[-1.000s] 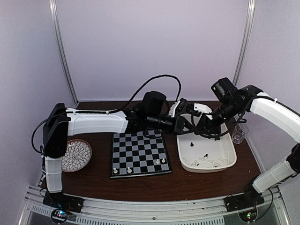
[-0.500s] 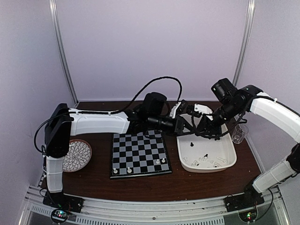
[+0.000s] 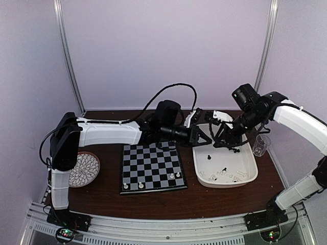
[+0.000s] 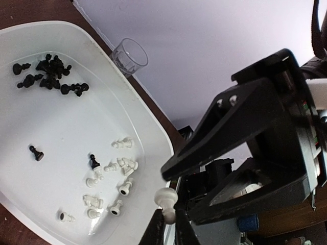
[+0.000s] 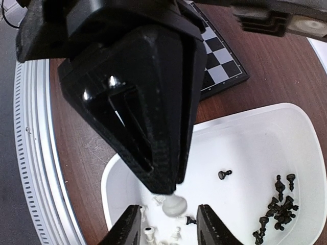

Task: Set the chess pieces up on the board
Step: Pass from the right arm to the left, then place the pawn at f2.

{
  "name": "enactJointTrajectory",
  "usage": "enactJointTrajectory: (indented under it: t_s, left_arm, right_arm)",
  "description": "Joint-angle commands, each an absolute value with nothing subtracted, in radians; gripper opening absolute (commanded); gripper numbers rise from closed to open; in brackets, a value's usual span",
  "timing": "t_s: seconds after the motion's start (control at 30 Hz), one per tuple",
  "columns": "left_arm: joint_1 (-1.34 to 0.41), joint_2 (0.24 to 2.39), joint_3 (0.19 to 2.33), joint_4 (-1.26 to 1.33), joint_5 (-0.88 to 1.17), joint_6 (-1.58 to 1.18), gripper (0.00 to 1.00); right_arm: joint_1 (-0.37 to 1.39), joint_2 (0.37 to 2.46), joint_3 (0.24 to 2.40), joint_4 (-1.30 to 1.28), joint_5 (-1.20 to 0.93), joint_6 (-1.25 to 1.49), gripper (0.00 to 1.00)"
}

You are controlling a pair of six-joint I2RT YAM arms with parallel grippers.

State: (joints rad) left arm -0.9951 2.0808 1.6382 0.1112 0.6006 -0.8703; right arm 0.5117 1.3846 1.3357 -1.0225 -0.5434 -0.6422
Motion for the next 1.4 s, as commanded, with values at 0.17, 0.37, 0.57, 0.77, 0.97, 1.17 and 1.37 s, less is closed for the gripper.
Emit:
enactJointTrajectory:
  t_s: [0.17,0.37,0.57,0.77,0.97,1.17,1.37]
  left_arm:
    - [-0.922,2.055,1.675,-0.083,0.570,-0.723,0.08]
    - [-0.916,1.962,1.751,-0.615,0.418,-0.373,0.08]
    - [-0.914,1.906,1.710,-0.900,0.288,-0.229,0.08]
    - [-0.914,1.933,1.704,-1.047,0.281,-0.195,0.07]
    - [-0.914,1.972,1.724,-1.141,0.267,-0.179,0.07]
    - [-0.931,2.003,1.725,-1.137,0.307,-0.173,0.07]
    - [-0.947,2.048,1.746,-1.094,0.302,-0.181,0.07]
  right_arm:
    - [0.368,1.295,1.431,-1.139,-0.634,-0.651,0.44]
    - [0.317,1.271,1.309,-1.064,-0.612,-0.645,0.45]
    - [0.308,1.298,1.221,-0.990,-0.612,-0.636,0.45]
    - [0.308,1.323,1.215,-0.983,-0.619,-0.646,0.45]
    - [0.308,1.329,1.211,-0.988,-0.614,-0.655,0.44]
    - [0.307,1.336,1.213,-0.983,-0.611,-0.655,0.44]
    - [0.308,1.338,1.216,-0.986,-0.608,-0.656,0.44]
